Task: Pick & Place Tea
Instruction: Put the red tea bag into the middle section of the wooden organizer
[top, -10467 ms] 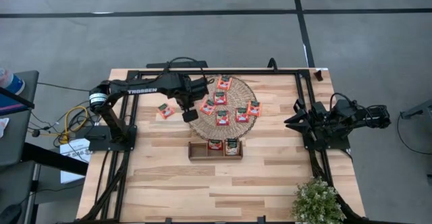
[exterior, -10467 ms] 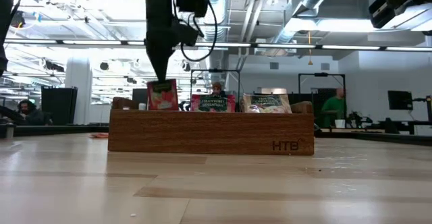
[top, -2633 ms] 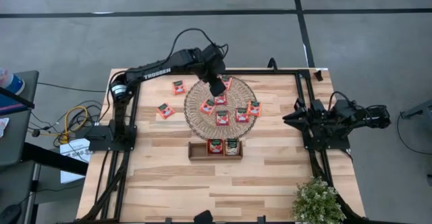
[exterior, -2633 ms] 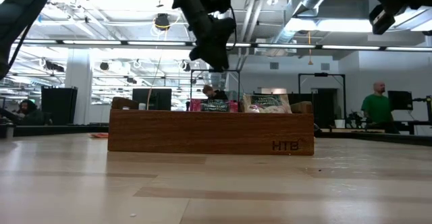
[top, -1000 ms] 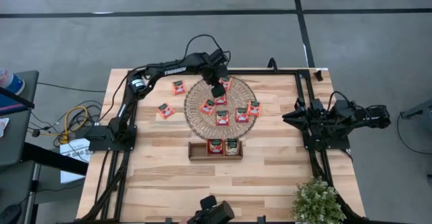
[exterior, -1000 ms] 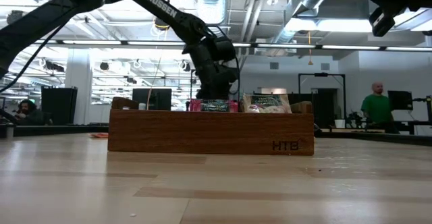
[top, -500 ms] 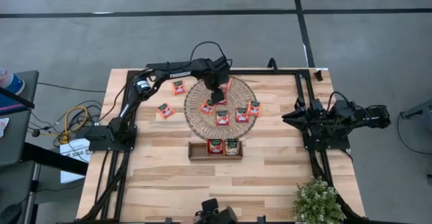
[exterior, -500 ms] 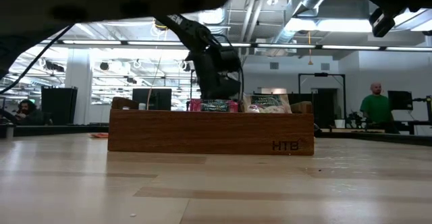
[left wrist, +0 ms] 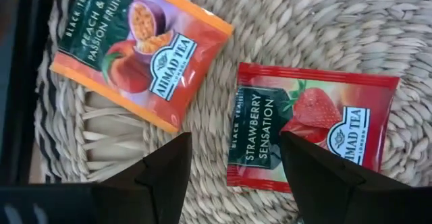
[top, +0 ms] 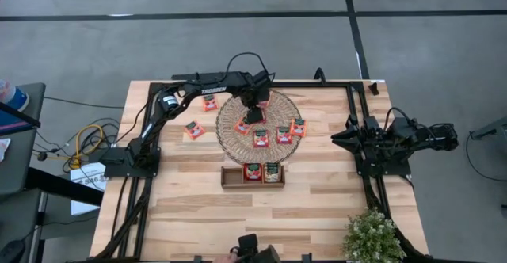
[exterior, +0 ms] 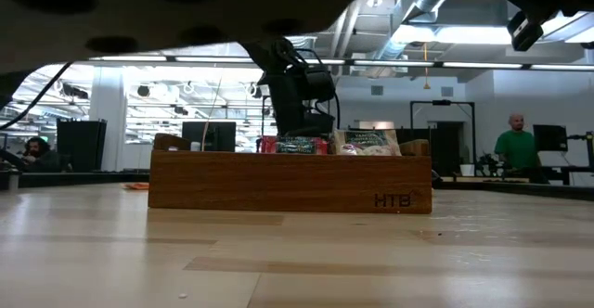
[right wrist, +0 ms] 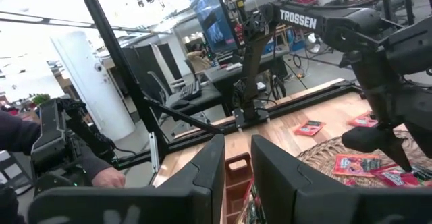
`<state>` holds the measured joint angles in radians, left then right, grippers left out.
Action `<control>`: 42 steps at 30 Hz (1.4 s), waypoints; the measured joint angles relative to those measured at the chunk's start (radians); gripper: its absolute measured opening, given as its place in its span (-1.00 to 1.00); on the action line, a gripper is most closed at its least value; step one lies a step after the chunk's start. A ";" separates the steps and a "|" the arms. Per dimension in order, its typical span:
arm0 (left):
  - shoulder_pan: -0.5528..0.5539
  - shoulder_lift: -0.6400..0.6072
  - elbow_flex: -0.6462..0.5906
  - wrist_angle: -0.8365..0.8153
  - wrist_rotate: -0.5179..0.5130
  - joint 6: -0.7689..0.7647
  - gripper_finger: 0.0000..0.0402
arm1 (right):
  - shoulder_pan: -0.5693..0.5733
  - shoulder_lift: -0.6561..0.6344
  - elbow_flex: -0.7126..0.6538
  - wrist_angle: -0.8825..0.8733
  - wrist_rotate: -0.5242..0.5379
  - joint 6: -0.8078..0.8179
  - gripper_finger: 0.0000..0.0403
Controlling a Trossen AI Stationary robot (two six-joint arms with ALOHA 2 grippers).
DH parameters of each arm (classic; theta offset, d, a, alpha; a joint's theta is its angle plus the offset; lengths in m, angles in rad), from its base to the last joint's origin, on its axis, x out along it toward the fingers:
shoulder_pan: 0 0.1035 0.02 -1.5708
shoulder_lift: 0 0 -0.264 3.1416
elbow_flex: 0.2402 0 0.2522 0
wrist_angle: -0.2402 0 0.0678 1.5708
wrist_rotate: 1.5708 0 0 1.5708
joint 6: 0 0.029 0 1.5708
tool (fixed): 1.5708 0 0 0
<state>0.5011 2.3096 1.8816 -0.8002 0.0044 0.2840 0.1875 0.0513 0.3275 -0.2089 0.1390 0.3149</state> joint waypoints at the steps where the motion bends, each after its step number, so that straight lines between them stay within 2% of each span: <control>1: 0.000 0.000 0.000 -0.003 0.003 0.000 0.08 | 0.000 0.000 0.000 0.000 0.000 0.000 -0.67; 8: 0.000 0.000 0.000 -0.013 0.072 0.006 0.08 | 0.000 0.000 0.000 0.000 0.000 0.000 -0.67; 13: 0.003 0.000 0.000 -0.013 0.079 0.016 0.06 | 0.000 0.000 0.000 0.000 0.000 0.000 -0.67; 31: 0.003 0.000 0.000 -0.013 0.074 0.015 -0.53 | 0.000 0.000 0.000 0.000 -0.002 0.000 -0.67; 42: 0.003 -0.001 0.000 -0.014 0.071 0.011 -0.67 | 0.000 0.000 0.000 0.000 -0.004 0.000 -0.67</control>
<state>0.5041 2.3089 1.8816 -0.8138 0.0750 0.2951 0.1875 0.0513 0.3275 -0.2089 0.1352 0.3150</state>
